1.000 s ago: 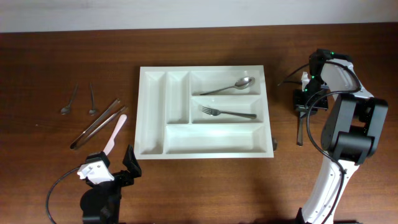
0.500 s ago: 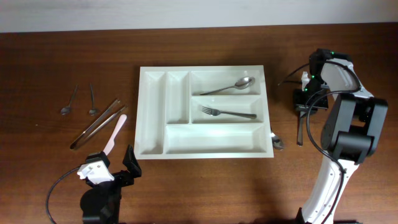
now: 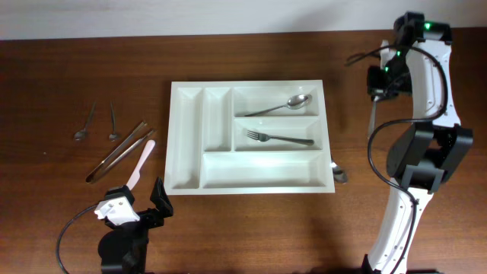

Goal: Pack container
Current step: 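Carry the second fork into the middle compartment and release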

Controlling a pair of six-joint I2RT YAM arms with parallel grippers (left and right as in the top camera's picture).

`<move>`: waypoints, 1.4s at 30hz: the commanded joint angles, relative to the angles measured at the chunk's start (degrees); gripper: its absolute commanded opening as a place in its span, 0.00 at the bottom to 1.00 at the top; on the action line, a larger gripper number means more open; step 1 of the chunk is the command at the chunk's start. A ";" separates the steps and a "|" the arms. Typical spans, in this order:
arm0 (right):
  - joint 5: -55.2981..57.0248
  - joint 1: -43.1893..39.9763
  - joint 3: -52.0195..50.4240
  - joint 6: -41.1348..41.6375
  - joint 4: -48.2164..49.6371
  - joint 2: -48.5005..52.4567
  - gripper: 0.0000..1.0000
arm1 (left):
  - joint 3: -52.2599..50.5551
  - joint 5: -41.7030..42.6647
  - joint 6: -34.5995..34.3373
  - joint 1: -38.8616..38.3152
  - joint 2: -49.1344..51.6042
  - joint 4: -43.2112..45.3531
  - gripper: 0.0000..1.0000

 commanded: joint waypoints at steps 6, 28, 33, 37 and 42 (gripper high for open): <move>-9.84 7.74 12.74 -7.32 -7.89 -0.74 0.04 | -0.20 0.61 0.87 0.20 -0.33 -0.07 0.99; -20.65 21.18 3.34 -48.09 -8.92 -0.39 0.04 | -0.20 0.61 0.87 0.20 -0.33 -0.07 0.99; -24.98 21.99 -8.55 -59.98 -3.89 -0.39 0.04 | -0.20 0.61 0.87 0.20 -0.33 -0.07 0.99; -25.55 23.78 -14.71 -66.03 -1.38 -0.39 0.04 | -0.20 0.61 0.87 0.20 -0.33 -0.07 0.99; -25.51 26.49 -18.12 -70.86 1.18 -0.39 0.04 | -0.20 0.61 0.87 0.20 -0.33 -0.07 0.99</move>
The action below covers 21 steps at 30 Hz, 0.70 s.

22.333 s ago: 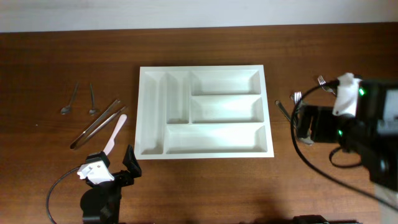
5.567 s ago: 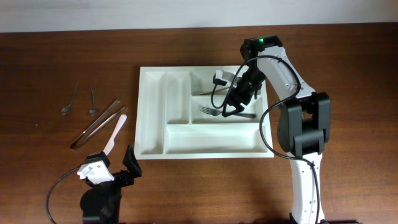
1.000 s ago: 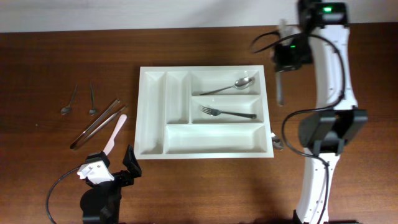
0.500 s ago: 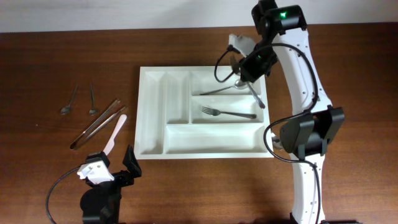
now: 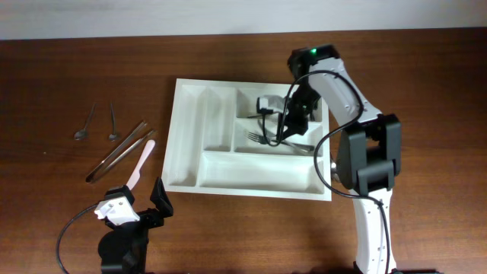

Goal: Pack container
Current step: 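Carry the second fork into the middle compartment and release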

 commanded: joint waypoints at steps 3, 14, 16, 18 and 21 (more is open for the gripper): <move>-1.97 1.99 -0.70 -4.72 2.69 -0.66 0.04 | -0.20 0.61 0.87 0.20 -0.33 -0.07 0.99; -1.79 1.86 2.71 3.93 5.75 -0.68 0.99 | -0.20 0.61 0.87 0.20 -0.33 -0.07 0.99; -1.77 1.53 7.69 9.77 5.49 -0.68 0.99 | -0.20 0.61 0.87 0.20 -0.33 -0.07 0.99; -1.33 1.05 12.81 15.96 4.66 -0.68 0.99 | -0.20 0.61 0.87 0.17 -0.33 -0.07 0.99; -1.31 0.13 20.17 23.93 2.49 -0.68 0.99 | -0.20 0.61 0.87 0.17 -0.33 -0.07 0.99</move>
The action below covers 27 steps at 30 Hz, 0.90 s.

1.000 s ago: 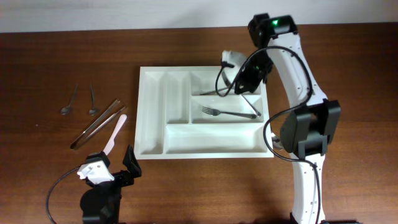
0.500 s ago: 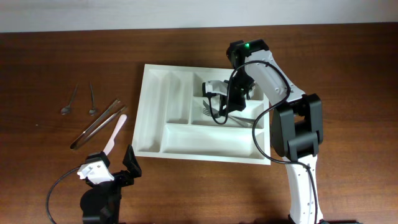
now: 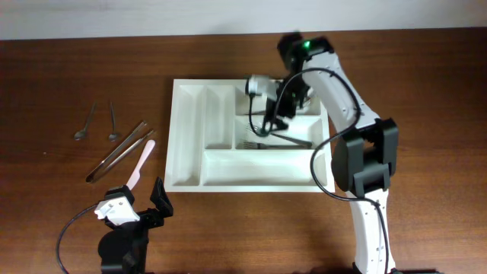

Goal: Pack container
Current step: 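Carry the second fork into the middle compartment and release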

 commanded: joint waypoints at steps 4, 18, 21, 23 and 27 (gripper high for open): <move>-0.26 -2.71 17.94 24.48 -7.10 -0.81 0.99 | -0.20 0.61 0.87 0.17 -0.33 -0.07 0.99; 31.26 -11.34 19.30 53.27 -15.13 -0.79 0.99 | -0.20 0.61 0.87 0.20 -0.33 -0.07 0.99; 31.89 -14.16 18.88 54.40 -15.10 -0.79 0.99 | -0.20 0.61 0.87 0.20 -0.33 -0.07 0.99; 31.85 -15.76 18.36 54.69 -15.10 -0.79 0.99 | -0.20 0.61 0.87 0.17 -0.33 -0.07 0.99; 31.87 -18.67 17.94 57.22 -13.64 -0.79 0.99 | -0.20 0.61 0.87 0.20 -0.33 -0.07 0.99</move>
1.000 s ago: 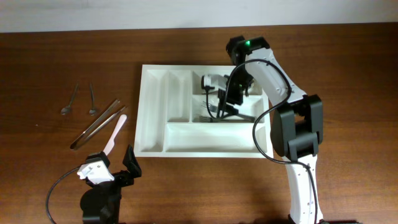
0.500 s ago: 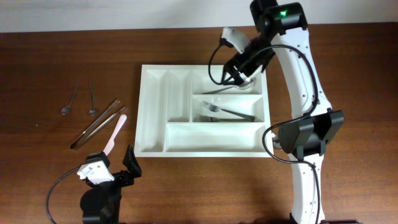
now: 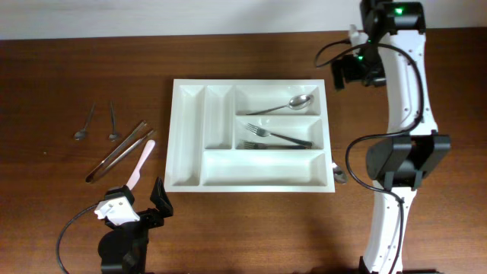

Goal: Pack container
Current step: 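Carry the second fork into the middle compartment and release, then move the right gripper down to the spoon near the tray's right edge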

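The white compartment tray (image 3: 186, 137) lies mid-table. A spoon (image 3: 283, 105) rests in its top right compartment. Two forks (image 3: 278, 138) lie together in the compartment below it. My right gripper (image 3: 340, 72) hangs above the table just past the tray's top right corner, open with nothing in it. At the front left edge, away from every utensil, my left gripper (image 3: 161, 198) is parked open and empty.
Left of the tray lie two small spoons (image 3: 81, 133) (image 3: 112, 134), metal tongs (image 3: 118, 151) and a pink-handled utensil (image 3: 141, 162). Another spoon (image 3: 338, 175) lies against the tray's lower right corner. The right arm's base stands at the right edge.
My right gripper was low over the tray's right compartments; now it is raised, outside the top right corner and empty. Two forks lie in the middle right compartment. The tray sits square again.
My right gripper first hung right of the tray with a utensil dangling from it, and the tray held one spoon and one fork. Then it was down in the fork compartment, with the tray skewed. Now it is clear, and a second fork lies there.
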Controlling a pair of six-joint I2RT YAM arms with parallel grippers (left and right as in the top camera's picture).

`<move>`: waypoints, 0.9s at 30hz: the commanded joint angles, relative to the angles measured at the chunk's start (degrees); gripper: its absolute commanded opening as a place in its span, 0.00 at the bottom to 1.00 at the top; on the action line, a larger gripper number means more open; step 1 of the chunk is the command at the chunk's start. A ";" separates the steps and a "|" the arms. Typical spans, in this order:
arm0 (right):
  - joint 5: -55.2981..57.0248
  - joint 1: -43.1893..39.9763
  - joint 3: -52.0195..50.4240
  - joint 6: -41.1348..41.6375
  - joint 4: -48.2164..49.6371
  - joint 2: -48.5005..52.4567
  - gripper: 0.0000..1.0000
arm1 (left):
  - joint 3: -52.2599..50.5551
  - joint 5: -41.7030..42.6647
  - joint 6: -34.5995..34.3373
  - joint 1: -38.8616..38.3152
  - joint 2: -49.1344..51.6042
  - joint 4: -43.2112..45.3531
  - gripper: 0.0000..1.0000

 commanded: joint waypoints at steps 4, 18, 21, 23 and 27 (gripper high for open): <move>2.05 -3.28 -0.33 4.28 1.44 -0.46 0.99 | -0.20 0.61 0.87 0.17 -0.33 -0.07 0.99; 0.52 -7.32 -2.97 4.26 3.76 -0.46 0.99 | -0.20 0.61 0.87 0.20 -0.33 -0.07 0.99; -0.09 -7.54 -9.46 4.28 6.56 -0.72 0.99 | -0.20 0.61 0.87 0.20 -0.33 -0.07 0.99; -1.14 -7.54 -14.14 4.26 8.31 -0.98 0.99 | -0.20 0.61 0.87 0.20 -0.33 -0.07 0.99; -2.19 -7.54 -20.02 4.28 10.36 -0.96 0.99 | -0.20 0.61 0.87 0.20 -0.33 -0.07 0.99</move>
